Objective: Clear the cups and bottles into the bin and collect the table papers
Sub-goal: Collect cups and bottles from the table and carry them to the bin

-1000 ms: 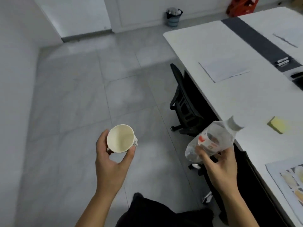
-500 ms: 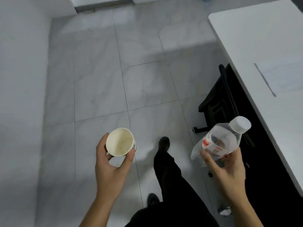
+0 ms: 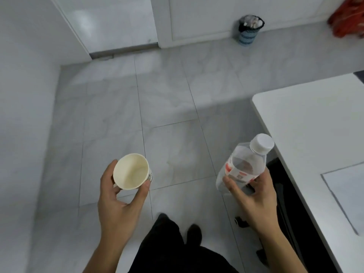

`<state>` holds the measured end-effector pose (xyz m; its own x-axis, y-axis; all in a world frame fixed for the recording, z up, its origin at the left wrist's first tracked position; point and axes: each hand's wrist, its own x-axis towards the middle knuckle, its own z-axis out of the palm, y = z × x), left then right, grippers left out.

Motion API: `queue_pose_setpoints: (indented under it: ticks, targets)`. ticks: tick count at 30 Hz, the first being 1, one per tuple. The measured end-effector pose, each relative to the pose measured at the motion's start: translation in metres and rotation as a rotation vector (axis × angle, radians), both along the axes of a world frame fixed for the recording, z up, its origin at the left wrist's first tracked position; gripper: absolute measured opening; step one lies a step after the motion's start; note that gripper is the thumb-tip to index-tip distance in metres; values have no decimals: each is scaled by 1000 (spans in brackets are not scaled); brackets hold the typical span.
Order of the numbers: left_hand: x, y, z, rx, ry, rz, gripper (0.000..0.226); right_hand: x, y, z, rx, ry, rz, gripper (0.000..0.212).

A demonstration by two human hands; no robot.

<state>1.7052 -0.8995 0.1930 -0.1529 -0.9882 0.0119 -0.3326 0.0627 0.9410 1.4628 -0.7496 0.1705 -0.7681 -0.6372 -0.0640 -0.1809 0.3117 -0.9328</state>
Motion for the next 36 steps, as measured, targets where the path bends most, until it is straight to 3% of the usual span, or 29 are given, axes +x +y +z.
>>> queue_pose_setpoints:
  ticks: [8, 16, 25, 36]
  targets:
    - [-136, -203, -45, 55, 30, -79, 79, -118, -184, -26, 57, 14, -83, 70]
    - [-333, -427, -2, -3, 17, -370, 79, -256, -338, 10, 2, 16, -312, 69]
    - [-578, -556, -23, 1, 12, -549, 80, -446, -455, -37, -28, -77, -529, 68]
    - [-855, -708, 18, -62, 17, -456, 79, -767, -634, 7, -68, -74, -385, 55]
